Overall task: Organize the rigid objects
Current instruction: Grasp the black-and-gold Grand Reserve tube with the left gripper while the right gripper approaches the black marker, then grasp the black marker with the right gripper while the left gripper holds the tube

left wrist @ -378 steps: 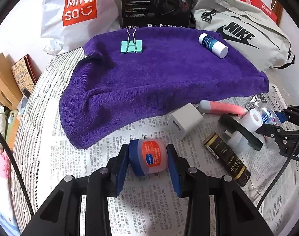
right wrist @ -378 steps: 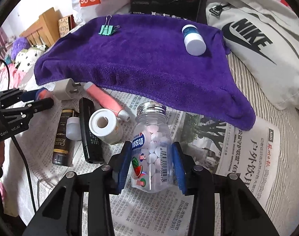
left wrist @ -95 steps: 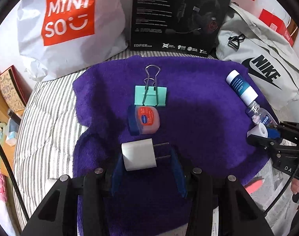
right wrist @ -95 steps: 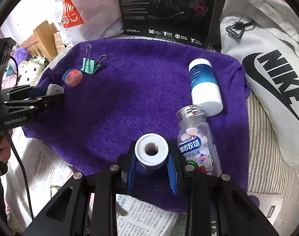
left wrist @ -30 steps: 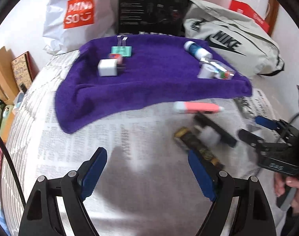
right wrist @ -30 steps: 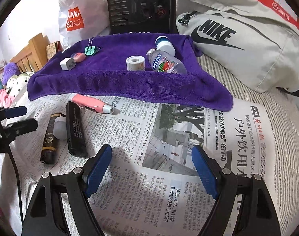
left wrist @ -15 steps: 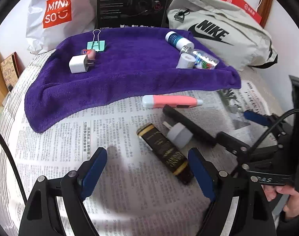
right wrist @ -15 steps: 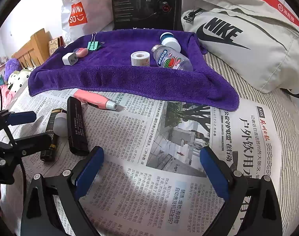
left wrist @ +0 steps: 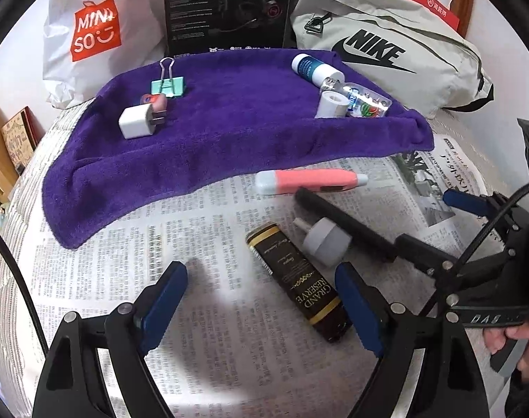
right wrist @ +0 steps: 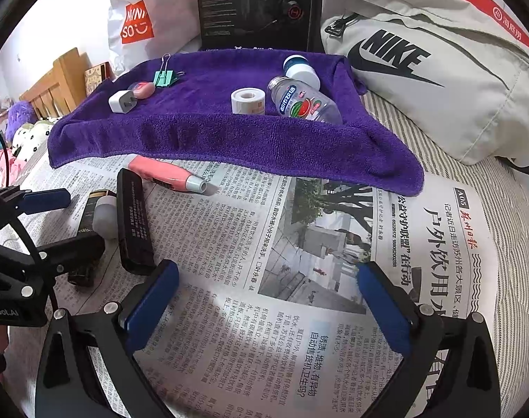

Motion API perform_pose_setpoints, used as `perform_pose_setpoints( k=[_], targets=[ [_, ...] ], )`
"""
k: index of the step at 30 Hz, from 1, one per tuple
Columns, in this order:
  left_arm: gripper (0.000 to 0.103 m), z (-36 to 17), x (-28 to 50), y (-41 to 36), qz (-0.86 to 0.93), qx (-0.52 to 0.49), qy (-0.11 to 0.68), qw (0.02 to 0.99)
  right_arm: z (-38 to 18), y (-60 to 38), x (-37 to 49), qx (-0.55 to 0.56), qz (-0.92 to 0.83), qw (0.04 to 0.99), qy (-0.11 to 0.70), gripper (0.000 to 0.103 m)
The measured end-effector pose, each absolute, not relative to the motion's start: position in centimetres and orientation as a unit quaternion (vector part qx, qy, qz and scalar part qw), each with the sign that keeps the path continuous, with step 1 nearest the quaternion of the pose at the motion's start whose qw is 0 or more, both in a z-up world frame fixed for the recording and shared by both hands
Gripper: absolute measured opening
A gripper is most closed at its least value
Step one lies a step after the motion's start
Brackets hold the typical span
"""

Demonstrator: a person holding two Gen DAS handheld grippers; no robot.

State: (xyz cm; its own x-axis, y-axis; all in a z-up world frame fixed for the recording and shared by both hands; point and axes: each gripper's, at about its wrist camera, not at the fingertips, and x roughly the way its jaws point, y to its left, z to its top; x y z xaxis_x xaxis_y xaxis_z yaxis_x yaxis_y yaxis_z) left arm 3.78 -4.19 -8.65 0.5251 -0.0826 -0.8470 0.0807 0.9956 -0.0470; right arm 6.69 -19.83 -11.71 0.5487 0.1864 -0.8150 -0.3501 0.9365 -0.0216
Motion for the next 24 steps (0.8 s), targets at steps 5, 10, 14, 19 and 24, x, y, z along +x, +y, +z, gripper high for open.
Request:
perform_pose_setpoints(
  k=[5,10,14,19,24],
  targets=[
    [0.086,-8.8,3.2,-2.7,-0.031,0.015,0.485,0.874,-11.7,-19.8,6.7,-0.093,0.151,0.875,0.45,0.103],
    [0.086,-8.8,3.1,-1.9,-0.031,0.018,0.485,0.874,-11.7,-19.8,6.8,-0.093,0.151,0.875,0.45,0.103],
    [0.085,-8.8,3.5,-2.6,-0.04,0.037,0.479,0.876,-11.7,-19.8,6.7,-0.092,0.152,0.875,0.45,0.103],
    [0.038,-8.5,3.1,-3.3,-0.064,0.038,0.468,0.881,-11.7,-19.9,6.7,-0.091,0.152,0.875,0.45,0.103],
    [0.023,-8.4,2.5,-4.2,-0.083,0.056,0.464,0.88,-11.7,-19.9,6.7,-0.09,0.153,0.875,0.45,0.103]
  ],
)
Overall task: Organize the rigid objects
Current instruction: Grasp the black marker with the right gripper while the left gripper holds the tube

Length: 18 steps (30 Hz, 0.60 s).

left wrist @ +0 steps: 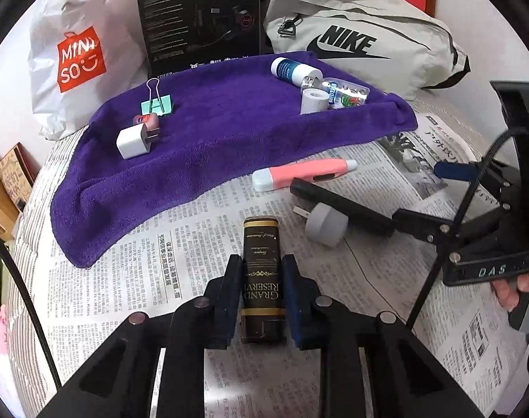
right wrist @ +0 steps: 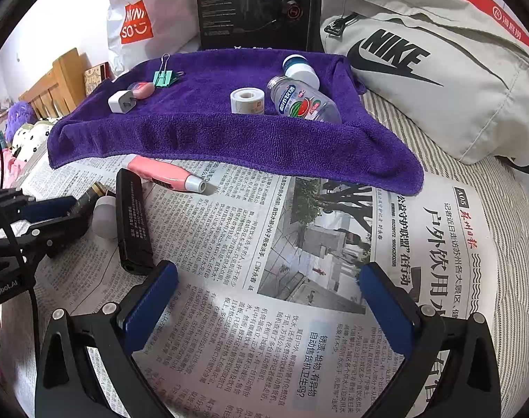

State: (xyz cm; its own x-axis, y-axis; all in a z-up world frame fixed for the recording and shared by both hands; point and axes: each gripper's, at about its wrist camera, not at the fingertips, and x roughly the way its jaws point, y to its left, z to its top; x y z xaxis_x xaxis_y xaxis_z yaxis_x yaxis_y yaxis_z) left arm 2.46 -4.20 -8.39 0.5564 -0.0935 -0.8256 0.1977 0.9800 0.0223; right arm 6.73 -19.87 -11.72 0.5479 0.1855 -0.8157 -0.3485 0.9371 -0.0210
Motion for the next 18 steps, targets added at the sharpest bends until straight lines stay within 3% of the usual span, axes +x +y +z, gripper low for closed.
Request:
perform_pose_setpoints(
  k=[7,13,18],
  targets=[
    [0.022,-8.3,2.1,-3.2,-0.09,0.04,0.474,0.875,-11.2,-20.7,6.5,-0.065,0.175,0.875,0.447,0.102],
    [0.022,-8.2,1.6,-2.0,-0.087,0.021,0.477,0.874,-9.8,-20.4,5.7,-0.061,0.23,0.859,0.453,0.093],
    [0.022,-8.2,1.5,-1.4,-0.085,0.018,0.481,0.872,-8.7,-17.1,5.0,-0.119,0.269,0.849,0.44,0.084]
  ],
)
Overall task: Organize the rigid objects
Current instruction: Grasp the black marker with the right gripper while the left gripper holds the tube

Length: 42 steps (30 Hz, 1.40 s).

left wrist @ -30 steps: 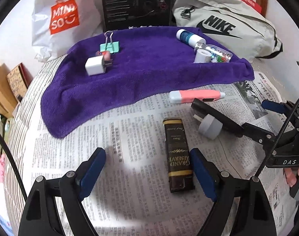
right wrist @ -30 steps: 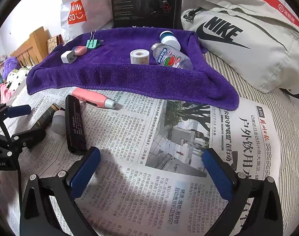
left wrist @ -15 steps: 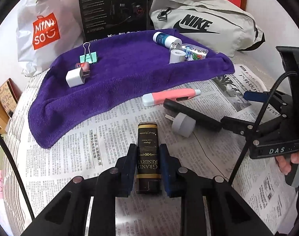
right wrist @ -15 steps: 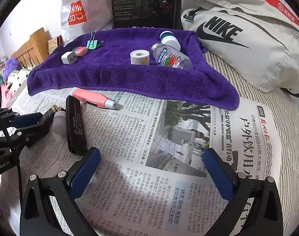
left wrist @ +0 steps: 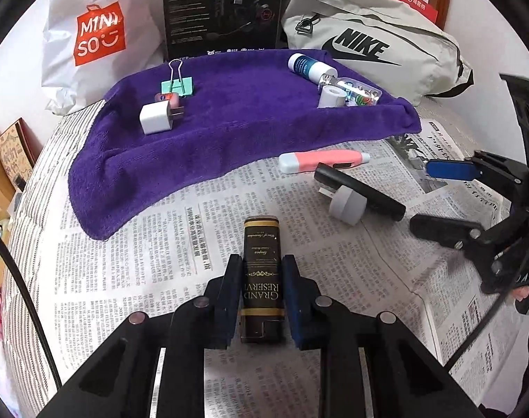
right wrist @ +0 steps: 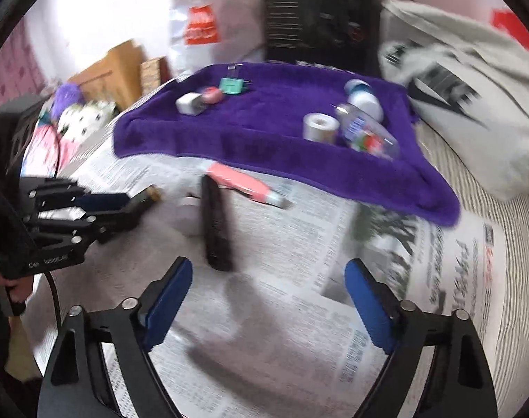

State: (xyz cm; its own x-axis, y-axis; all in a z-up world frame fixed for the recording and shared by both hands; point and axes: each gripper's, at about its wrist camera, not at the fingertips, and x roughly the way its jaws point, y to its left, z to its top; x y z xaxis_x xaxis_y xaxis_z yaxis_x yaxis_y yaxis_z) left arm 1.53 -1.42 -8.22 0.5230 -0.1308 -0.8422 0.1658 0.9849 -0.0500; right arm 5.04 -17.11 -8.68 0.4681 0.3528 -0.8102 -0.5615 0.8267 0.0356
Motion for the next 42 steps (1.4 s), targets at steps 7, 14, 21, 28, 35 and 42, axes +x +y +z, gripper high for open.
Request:
perform_pose_setpoints(
  k=[7,14,21,28,35,42],
  targets=[
    [0.023,-8.3,1.4,-0.3,-0.079,0.009,0.483,0.872,-10.1,-13.2,5.3,-0.197,0.296,0.818,0.452,0.055],
    [0.023,-8.3,1.5,0.3,-0.083,0.006,0.486,0.87,-10.0,-12.3,6.9,-0.196,0.314,0.812,0.452,0.036],
    [0.023,-8.4,1.7,1.0,-0.082,-0.001,0.486,0.87,-10.0,-11.1,8.2,-0.199,0.321,0.801,0.464,0.012],
    [0.023,-8.6,2.2,1.0,-0.078,0.0,0.48,0.874,-10.1,-11.1,8.4,-0.183,0.314,0.801,0.475,0.012],
    [0.022,-8.2,2.4,1.9,-0.078,-0.011,0.49,0.868,-9.3,-12.9,8.5,-0.143,0.308,0.8,0.495,0.012],
    [0.022,-6.7,2.7,2.9,-0.078,-0.022,0.485,0.871,-7.7,-14.5,8.1,-0.133,0.301,0.805,0.493,0.012]
  ],
)
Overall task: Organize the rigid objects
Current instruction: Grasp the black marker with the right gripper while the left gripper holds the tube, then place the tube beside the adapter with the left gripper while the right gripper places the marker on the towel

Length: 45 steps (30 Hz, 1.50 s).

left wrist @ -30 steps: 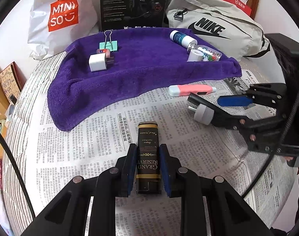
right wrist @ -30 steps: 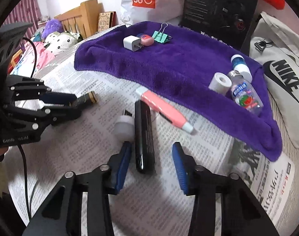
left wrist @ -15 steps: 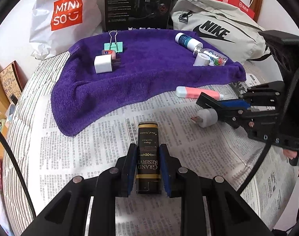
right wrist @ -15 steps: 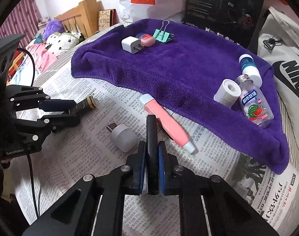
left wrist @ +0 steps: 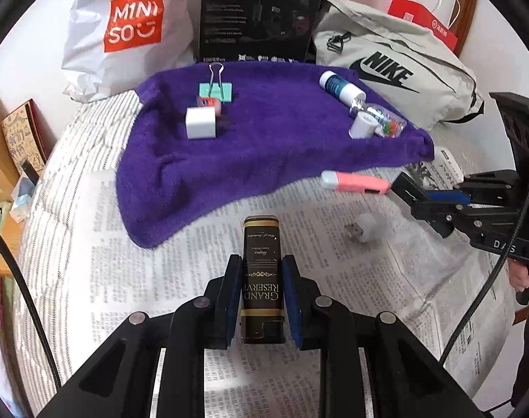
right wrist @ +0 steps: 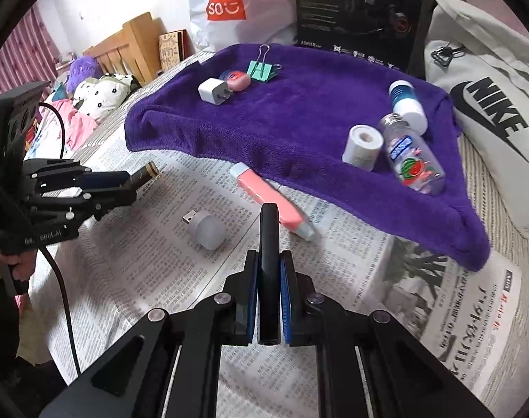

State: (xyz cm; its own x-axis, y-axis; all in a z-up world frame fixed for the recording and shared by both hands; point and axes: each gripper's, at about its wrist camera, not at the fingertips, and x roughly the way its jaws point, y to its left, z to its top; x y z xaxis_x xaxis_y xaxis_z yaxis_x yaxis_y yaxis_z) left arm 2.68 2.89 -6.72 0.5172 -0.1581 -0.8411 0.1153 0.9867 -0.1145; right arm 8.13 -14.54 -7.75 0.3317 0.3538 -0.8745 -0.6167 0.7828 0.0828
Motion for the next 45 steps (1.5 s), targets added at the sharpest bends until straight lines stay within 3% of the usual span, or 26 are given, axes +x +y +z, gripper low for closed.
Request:
perform_pose_setpoints(
  k=[21,45],
  targets=[
    [0.022,-1.9,9.4,4.0,-0.101,-0.007,0.46,0.882,-3.4,-15.0,12.0,-0.104,0.308,0.82,0.471,0.012],
    [0.022,-7.2,16.6,4.6,-0.132,-0.007,0.503,0.854,-6.1,-12.0,25.1,-0.073,0.246,0.83,0.496,0.012]
  ],
)
